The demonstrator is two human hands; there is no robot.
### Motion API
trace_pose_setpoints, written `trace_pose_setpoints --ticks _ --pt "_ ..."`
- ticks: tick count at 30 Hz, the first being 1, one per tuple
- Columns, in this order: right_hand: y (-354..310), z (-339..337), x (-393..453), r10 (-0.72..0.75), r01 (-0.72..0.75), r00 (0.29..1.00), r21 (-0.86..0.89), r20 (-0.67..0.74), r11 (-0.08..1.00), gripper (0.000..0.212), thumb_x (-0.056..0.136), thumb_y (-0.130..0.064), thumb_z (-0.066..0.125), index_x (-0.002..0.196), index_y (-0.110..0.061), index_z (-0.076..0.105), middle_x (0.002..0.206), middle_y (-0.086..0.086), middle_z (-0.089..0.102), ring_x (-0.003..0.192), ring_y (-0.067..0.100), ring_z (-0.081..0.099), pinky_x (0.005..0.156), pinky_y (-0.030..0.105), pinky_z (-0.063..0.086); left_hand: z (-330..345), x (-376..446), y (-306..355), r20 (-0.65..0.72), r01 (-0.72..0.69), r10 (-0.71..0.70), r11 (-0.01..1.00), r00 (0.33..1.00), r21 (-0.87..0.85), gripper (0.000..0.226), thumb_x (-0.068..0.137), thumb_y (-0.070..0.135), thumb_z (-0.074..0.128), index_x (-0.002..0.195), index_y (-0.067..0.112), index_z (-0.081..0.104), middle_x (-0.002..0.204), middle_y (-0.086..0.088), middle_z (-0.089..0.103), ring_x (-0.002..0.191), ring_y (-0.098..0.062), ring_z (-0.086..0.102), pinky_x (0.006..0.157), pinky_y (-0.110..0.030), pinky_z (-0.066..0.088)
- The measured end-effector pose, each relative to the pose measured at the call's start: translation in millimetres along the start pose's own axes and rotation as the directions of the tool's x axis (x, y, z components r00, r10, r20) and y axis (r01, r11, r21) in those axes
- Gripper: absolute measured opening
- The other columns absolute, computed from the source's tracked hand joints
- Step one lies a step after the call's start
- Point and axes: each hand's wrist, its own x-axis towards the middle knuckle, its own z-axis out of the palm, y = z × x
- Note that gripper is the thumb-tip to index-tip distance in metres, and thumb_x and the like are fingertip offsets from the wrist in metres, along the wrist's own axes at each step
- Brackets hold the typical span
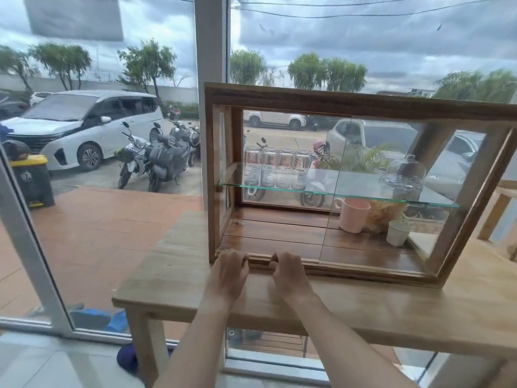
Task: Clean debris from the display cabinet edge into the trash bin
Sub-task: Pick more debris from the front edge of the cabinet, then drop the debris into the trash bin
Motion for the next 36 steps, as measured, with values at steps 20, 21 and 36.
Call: trace_pose_setpoints --ticks 20,21,36 --pt "-219 235 -140 -0.503 0.371 0.781 0.374 0.37 0.85 0.019 0.086 0.011 0.049 0.087 0.0 0.064 0.094 0.009 0.054 0.082 0.028 0.053 0.071 0.038 0.046 -174 -186 -247 -0.231 0.582 -0.54 0.789 0.81 0.195 0.02 0.08 0.011 0.057 0.092 0.011 0.072 0.093 -0.011 0.075 0.091 -0.032 0.067 0.083 -0.041 0.055" --pt "-217 249 -147 -0.464 0.325 0.783 0.365 0.415 0.873 0.021 0.084 0.012 0.048 0.083 -0.003 0.063 0.093 0.006 0.051 0.08 0.024 0.05 0.067 0.036 0.044 -174 -194 -255 -0.227 0.606 -0.566 0.771 0.793 0.194 0.02 0.08 0.009 0.057 0.092 0.01 0.072 0.093 -0.013 0.074 0.091 -0.033 0.066 0.083 -0.042 0.055" --pt "-168 306 -174 -0.181 0.069 0.729 0.192 0.66 0.979 0.04 0.083 0.003 0.044 0.119 -0.006 0.059 0.118 0.016 0.059 0.096 0.028 0.056 0.084 0.037 0.049 -145 -250 -300 -0.183 0.803 -0.782 0.573 0.596 0.168 0.035 0.09 0.001 0.043 0.116 0.006 0.066 0.118 -0.019 0.068 0.11 -0.036 0.062 0.095 -0.044 0.053"
